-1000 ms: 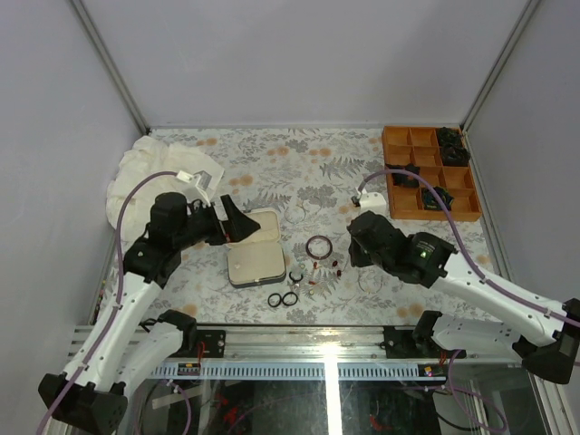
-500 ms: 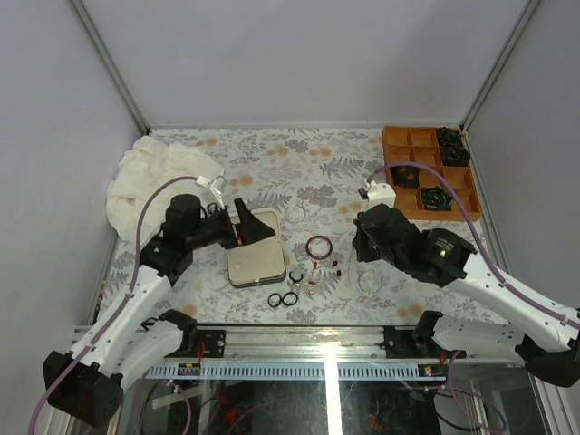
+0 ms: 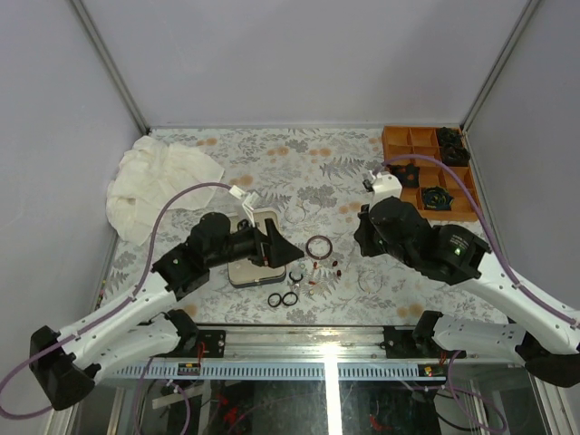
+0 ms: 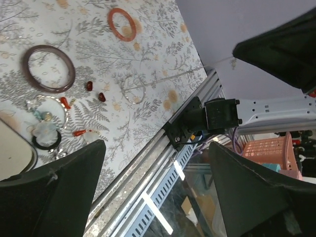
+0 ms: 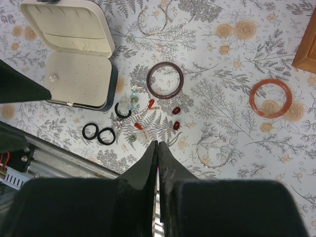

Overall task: Organize the mixed jewelry
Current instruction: Place the jewelry in the jewelry box.

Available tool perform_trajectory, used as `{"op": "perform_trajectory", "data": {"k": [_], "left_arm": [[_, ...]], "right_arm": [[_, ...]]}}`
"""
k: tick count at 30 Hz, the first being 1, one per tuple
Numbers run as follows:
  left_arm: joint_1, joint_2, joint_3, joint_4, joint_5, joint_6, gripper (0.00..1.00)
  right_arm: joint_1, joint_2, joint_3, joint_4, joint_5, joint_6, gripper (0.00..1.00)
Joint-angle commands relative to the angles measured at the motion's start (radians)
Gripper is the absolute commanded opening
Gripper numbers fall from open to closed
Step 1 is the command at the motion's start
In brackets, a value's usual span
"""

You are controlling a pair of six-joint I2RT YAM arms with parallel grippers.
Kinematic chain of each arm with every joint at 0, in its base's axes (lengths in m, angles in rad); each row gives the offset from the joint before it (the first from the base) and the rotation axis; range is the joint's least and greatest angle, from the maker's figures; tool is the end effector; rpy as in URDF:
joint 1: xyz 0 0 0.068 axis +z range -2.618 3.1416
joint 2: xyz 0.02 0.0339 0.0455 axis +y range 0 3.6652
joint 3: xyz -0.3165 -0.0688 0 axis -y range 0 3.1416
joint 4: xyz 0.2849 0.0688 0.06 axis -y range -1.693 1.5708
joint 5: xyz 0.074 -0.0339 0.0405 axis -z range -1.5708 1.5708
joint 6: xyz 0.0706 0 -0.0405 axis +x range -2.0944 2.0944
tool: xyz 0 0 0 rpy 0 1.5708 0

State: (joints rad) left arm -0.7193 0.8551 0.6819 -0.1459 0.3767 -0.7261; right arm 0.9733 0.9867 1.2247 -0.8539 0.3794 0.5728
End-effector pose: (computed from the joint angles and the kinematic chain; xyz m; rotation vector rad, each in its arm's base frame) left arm 0.1604 -0.1750 0.3185 0.2796 2.0820 -1.2924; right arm 0.1466 0.1689 0.4224 -0.2200 2.1660 0.4850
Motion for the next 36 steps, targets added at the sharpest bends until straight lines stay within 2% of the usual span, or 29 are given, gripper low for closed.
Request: {"op": "perform_trajectory", "data": {"k": [1, 5, 9, 11, 14, 16, 20, 21, 26, 30, 36], "left_arm": [[-0.140, 0.018, -0.023, 0.161, -0.218, 0.039, 0.82], [-0.270, 0.079, -0.038, 0.269, -0.340, 0.099, 0.60], [-0.359, 0.167, -0.018, 0.370, -0.385, 0.163, 0.54], [-0.393, 0.200, -0.012, 0.415, -0.416, 0.200, 0.55], [-0.411, 0.232, -0.020, 0.483, -0.463, 0.244, 0.70], [-0.412, 0.246, -0.028, 0.527, -0.475, 0.264, 0.76], [-0.415, 0.262, -0.027, 0.571, -0.507, 0.310, 0.78], [-0.414, 0.268, -0.028, 0.582, -0.509, 0.320, 0.77], [-0.415, 0.319, -0.003, 0.602, -0.516, 0.341, 0.59], [-0.415, 0.355, 0.010, 0.622, -0.510, 0.341, 0.52], [-0.415, 0.368, 0.006, 0.658, -0.493, 0.347, 0.50]], "right_arm": [[0.008, 0.018, 0.043, 0.015, -0.016, -0.031, 0.00], [0.007, 0.033, 0.069, 0.020, -0.038, -0.039, 0.00], [0.008, 0.047, 0.105, 0.008, -0.064, -0.043, 0.00], [0.007, 0.052, 0.119, 0.002, -0.084, -0.045, 0.00], [0.008, 0.058, 0.138, -0.007, -0.118, -0.043, 0.00], [0.007, 0.058, 0.146, -0.011, -0.138, -0.041, 0.00], [0.007, 0.058, 0.151, -0.020, -0.160, -0.037, 0.00], [0.008, 0.059, 0.151, -0.020, -0.165, -0.037, 0.00], [0.007, 0.059, 0.149, -0.015, -0.175, -0.039, 0.00], [0.007, 0.060, 0.148, -0.010, -0.181, -0.041, 0.00], [0.008, 0.067, 0.149, -0.007, -0.185, -0.050, 0.00]]}}
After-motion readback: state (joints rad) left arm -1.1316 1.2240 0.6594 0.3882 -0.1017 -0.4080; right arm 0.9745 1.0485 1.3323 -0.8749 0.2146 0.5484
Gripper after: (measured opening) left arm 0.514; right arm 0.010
